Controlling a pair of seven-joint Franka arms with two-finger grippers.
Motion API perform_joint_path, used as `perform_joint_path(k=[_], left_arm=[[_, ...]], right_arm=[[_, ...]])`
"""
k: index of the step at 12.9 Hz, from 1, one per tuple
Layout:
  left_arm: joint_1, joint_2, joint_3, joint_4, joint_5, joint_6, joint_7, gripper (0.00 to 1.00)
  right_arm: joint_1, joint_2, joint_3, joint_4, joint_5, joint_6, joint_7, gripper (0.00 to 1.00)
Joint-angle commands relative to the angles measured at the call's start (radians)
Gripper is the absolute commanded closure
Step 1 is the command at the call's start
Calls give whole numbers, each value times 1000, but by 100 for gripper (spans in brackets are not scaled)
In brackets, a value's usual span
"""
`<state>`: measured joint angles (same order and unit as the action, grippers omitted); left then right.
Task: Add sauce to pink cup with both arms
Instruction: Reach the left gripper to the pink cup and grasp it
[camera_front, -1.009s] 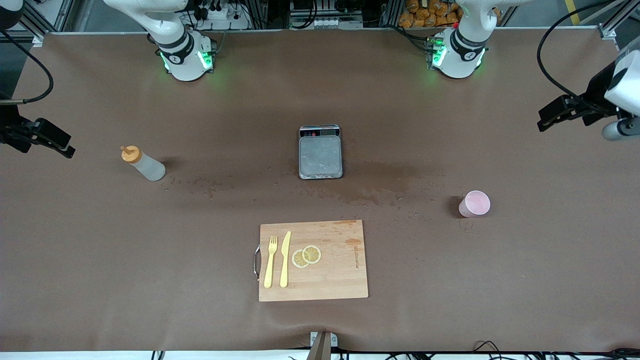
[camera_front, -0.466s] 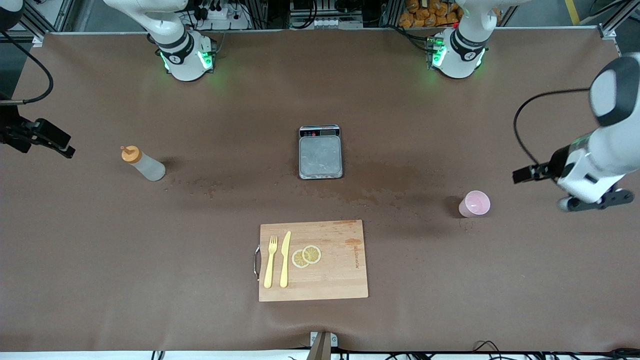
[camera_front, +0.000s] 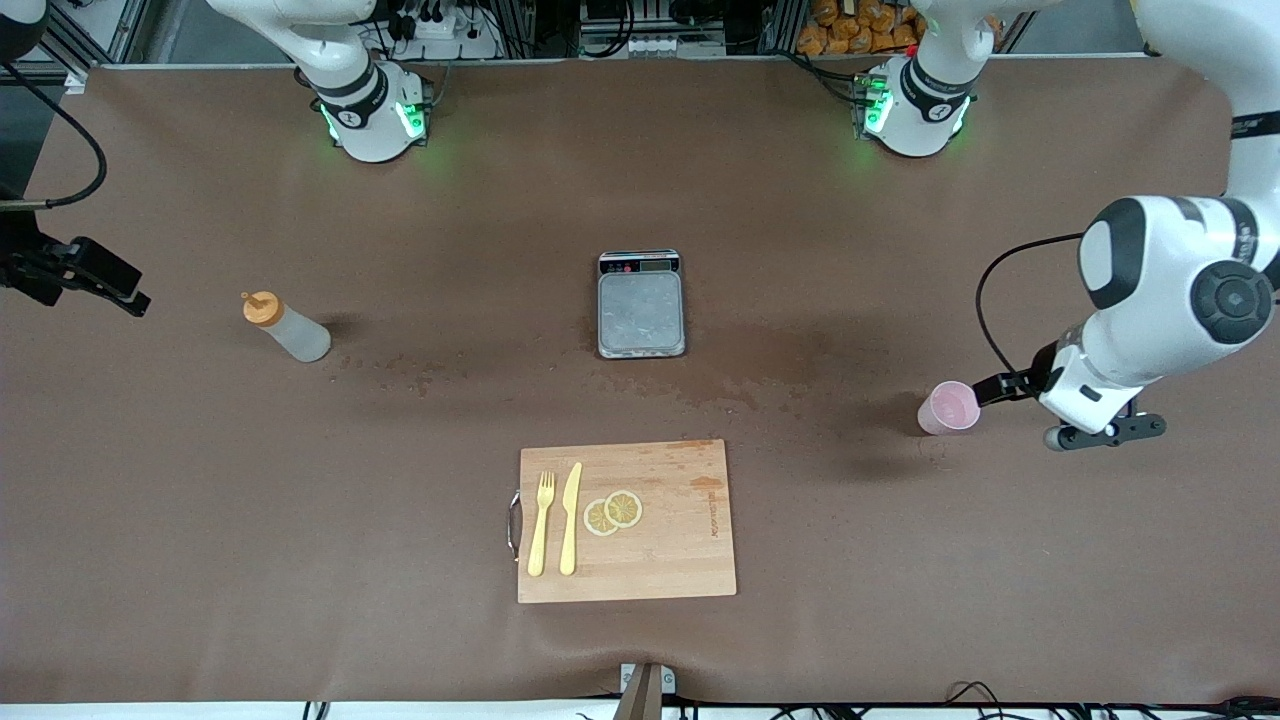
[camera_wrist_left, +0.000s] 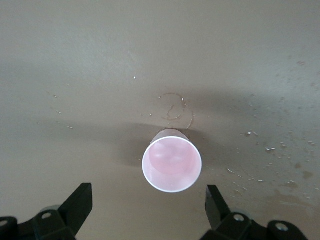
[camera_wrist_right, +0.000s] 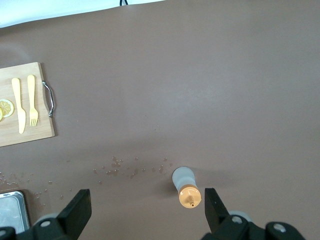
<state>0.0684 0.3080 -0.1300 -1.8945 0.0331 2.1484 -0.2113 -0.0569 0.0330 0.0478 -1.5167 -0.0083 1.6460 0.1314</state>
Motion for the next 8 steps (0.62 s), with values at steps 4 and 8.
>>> perform_joint_path(k=[4,8], left_arm=[[25,57,-2,-49,25,79,17,0],[33,86,-2,-63,25,114,17,0]], right_arm=[[-12,-8,7,-8,-13,5,-12,0],[-12,-8,7,-8,-13,5,-12,0]])
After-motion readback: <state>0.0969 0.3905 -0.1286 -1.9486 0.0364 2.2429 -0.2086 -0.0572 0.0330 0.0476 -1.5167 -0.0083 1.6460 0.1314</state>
